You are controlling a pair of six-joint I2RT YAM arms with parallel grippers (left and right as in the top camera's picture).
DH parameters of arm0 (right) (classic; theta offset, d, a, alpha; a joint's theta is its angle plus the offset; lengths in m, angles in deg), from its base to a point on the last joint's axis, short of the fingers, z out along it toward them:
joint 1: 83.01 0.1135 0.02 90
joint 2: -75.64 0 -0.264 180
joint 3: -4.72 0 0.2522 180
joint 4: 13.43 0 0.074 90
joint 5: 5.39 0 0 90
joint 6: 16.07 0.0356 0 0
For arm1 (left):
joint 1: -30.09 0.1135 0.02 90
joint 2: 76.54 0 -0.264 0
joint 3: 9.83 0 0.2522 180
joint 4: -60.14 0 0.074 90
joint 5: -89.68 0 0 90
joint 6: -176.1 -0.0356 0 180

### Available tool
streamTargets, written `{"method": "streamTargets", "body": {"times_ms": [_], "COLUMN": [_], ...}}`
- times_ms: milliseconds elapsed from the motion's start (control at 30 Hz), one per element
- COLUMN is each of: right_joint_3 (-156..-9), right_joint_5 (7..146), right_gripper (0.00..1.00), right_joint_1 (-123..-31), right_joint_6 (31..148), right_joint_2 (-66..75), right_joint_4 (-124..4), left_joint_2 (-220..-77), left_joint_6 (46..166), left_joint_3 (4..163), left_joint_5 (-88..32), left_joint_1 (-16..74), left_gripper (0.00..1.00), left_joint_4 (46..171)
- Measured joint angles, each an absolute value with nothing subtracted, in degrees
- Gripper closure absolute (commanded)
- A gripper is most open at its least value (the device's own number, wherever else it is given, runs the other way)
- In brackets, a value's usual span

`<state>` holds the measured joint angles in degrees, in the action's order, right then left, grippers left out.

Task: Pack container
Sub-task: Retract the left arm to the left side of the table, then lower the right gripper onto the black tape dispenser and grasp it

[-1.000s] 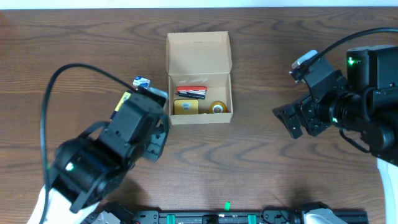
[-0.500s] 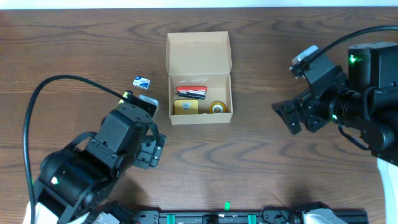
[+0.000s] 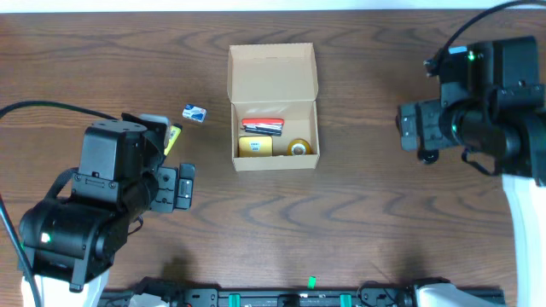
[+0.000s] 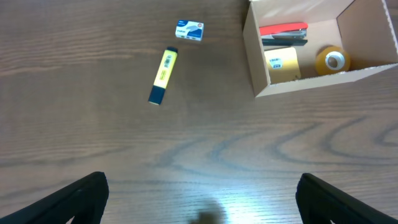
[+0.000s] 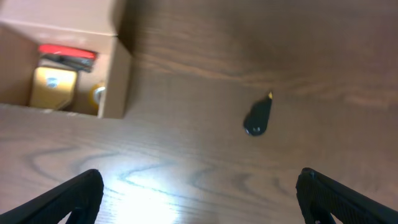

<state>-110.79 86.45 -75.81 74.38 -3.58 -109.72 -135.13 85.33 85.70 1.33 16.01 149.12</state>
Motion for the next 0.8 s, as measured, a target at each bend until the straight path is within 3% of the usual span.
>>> {"method": "streamTargets", "body": {"times_ms": [367,800], "right_joint_3": [-95.63,-78.16], "right_joint_5": [89.88,91.06], "right_gripper": [0.01,0.01], "right_joint_1": [-80.24,-90.04], "right_joint_6": [85.51,85.86], "right_joint_2": [-15.29,-18.77], "right_joint_4": [-95.71,-78.61], "left_joint_2": [-135.19,-135.28], "left_joint_6": [82.38,79.99], "left_joint_3": [85.7,85.7], "left_joint_5": [0.59,0.06], "left_joint_1": [16.22,16.22], "left_gripper": [0.05,0.05], "left_joint_4": [146.2,145.93]}}
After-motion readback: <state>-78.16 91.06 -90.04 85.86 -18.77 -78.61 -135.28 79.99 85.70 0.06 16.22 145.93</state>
